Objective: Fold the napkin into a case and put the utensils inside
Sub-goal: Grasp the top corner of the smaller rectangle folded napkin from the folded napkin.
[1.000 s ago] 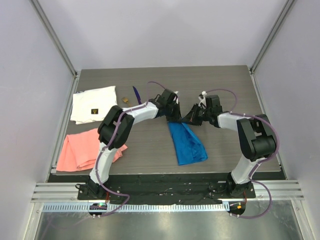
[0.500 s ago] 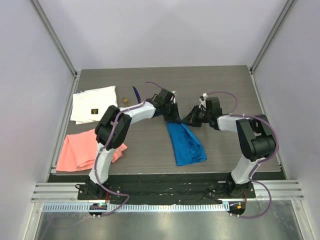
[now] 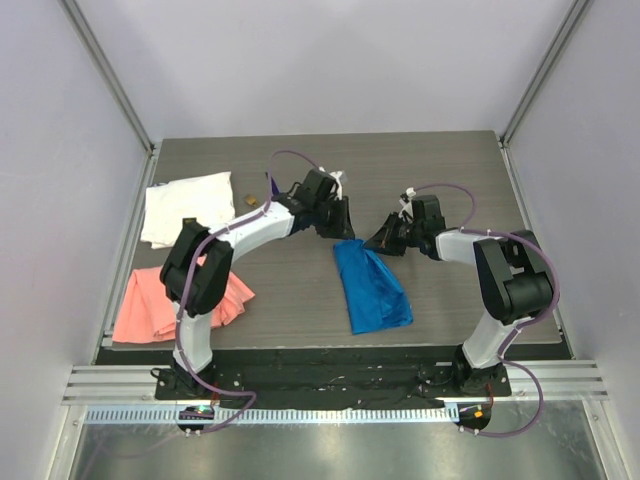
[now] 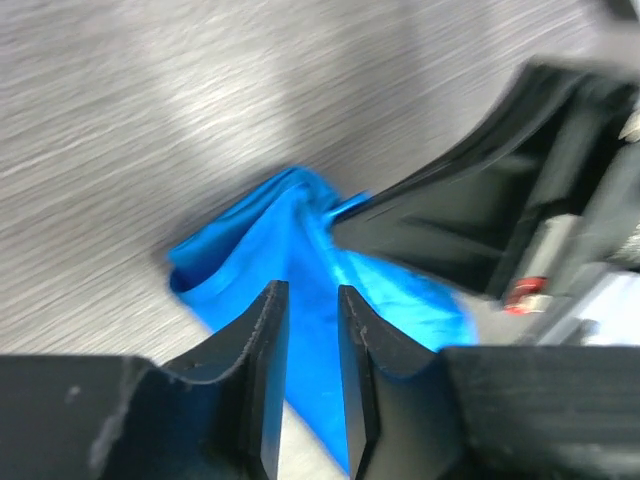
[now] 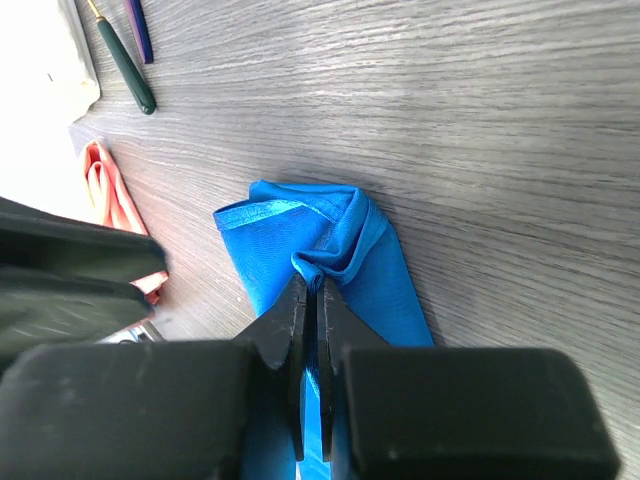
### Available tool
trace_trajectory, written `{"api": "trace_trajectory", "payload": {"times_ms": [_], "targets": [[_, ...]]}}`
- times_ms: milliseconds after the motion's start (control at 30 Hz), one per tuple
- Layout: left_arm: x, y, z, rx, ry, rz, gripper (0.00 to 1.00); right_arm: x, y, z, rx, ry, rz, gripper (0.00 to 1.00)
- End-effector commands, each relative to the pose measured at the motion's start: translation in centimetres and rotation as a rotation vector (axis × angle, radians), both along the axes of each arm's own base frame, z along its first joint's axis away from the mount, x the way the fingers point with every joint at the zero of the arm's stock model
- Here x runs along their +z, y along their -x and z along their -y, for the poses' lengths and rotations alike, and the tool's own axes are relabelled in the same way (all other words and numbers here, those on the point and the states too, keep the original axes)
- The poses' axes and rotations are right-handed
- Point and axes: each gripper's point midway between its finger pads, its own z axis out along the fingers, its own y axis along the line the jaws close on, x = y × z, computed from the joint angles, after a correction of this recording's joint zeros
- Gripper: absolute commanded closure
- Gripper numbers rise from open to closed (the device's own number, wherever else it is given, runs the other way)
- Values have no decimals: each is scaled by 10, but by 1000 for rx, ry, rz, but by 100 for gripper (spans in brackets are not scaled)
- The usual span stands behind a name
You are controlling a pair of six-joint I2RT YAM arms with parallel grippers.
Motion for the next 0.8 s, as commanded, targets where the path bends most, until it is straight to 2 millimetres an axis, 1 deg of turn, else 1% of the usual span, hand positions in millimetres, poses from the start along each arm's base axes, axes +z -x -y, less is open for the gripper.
{"api": "trace_trajectory", "payload": {"times_ms": [0,67,133,267,333,367,400,433,500,533,600,667,733,767], "targets": [[-14,18,-9,-68,-218,150,70,19,-8,-1,-38,-31,38,96],[-21,19,-11,-59,-268,173,70,19,-8,-4,-44,-44,32,96],[-27,24,-10,-77,-288,174,69,20,-8,-5,-52,-56,23,96],[-32,24,-8,-83,-323,202,68,20,-6,-8,-63,-73,5,96],[-35,24,-7,-88,-337,203,65,20,-6,-10,-76,-84,-7,96],[-36,22,-8,-80,-350,207,65,18,-4,-11,-83,-88,-16,96],[-42,23,-9,-85,-370,198,65,18,-4,-12,-87,-94,-17,96],[-43,21,-15,-73,-398,202,65,18,-5,-13,-98,-104,-23,96],[-43,23,-18,-65,-412,215,64,17,-3,-15,-93,-104,-27,96],[-38,20,-20,-49,-421,239,62,16,-3,-15,-95,-102,-30,96],[-38,20,-20,-60,-447,268,60,15,-2,-14,-98,-98,-31,96],[-48,23,-23,-83,-488,247,61,14,-2,-13,-101,-96,-34,96],[-52,22,-23,-88,-493,241,61,14,-2,-13,-103,-93,-36,96],[-54,25,-18,-104,-477,234,61,14,-2,-12,-106,-92,-35,96]]}}
